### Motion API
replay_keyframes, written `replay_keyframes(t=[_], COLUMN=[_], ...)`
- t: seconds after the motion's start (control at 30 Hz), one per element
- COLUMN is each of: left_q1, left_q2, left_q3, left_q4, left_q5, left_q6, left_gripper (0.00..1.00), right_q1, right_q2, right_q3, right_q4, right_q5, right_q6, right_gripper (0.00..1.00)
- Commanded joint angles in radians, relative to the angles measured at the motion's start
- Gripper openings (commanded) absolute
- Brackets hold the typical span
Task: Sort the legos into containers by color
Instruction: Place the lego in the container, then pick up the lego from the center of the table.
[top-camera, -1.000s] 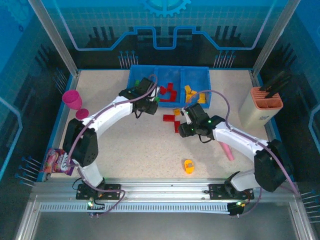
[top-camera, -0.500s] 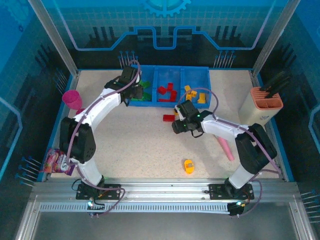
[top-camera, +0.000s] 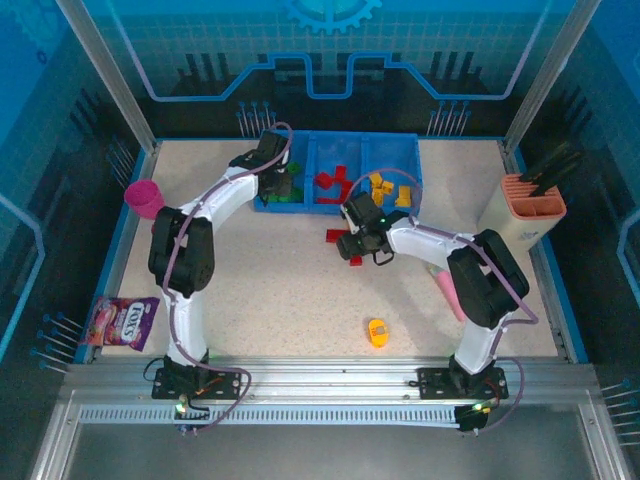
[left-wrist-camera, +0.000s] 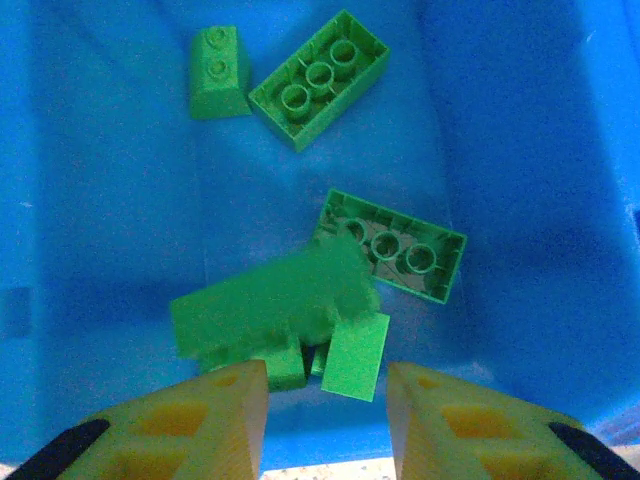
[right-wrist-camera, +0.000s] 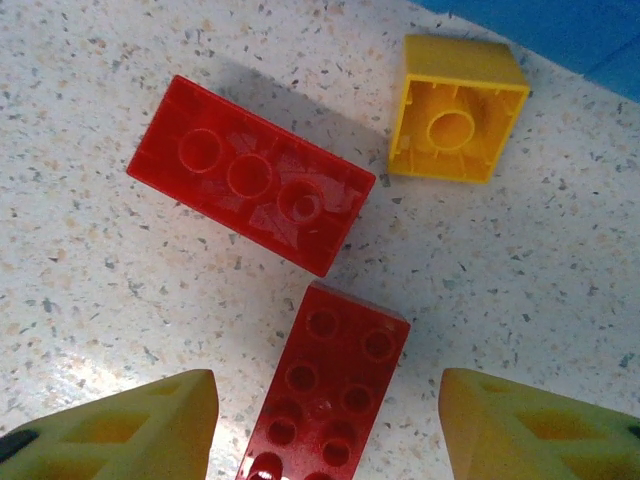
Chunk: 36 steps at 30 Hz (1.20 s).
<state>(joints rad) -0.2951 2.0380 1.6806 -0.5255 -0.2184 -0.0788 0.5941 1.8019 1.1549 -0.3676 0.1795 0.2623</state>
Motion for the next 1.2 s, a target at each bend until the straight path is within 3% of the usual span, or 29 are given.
replay_keyframes(t=[0.0, 0.5, 0.73, 0.93, 1.17], left_q1=[0.01, 0.002, -0.028, -0.036, -0.036], left_q2=[0.001, -0.187, -0.335, -0.47, -0.615], left_q3=[0.038, -0.053, -0.108, -0.194, -0.323], left_q4=[0.005, 0.006, -0.031, -0.051, -0.053], left_q5=[0.037, 0.086, 0.07, 0.07, 0.126], left_q6=[-0.018, -0.038, -0.039, -0.057, -0.068], left_gripper=[0.38, 0.44, 0.47, 0.48, 0.54], right_q1=[-0.007, -0.007, -0.008, -0.011, -0.026], right_q2=[0.031, 0.1, 0.119, 0.017, -0.169], right_q3=[0.031, 0.034, 0.051, 0.033, 0.074], right_q4=[-0.039, -0.035, -0.054, -0.133, -0.186], right_q5=[0.024, 0.041, 0.043, 0.075, 0.076], right_q6=[0.008, 0.023, 0.019, -0.009, -0.071], right_gripper=[0.62, 0.59, 0.41, 0.29, 0.28])
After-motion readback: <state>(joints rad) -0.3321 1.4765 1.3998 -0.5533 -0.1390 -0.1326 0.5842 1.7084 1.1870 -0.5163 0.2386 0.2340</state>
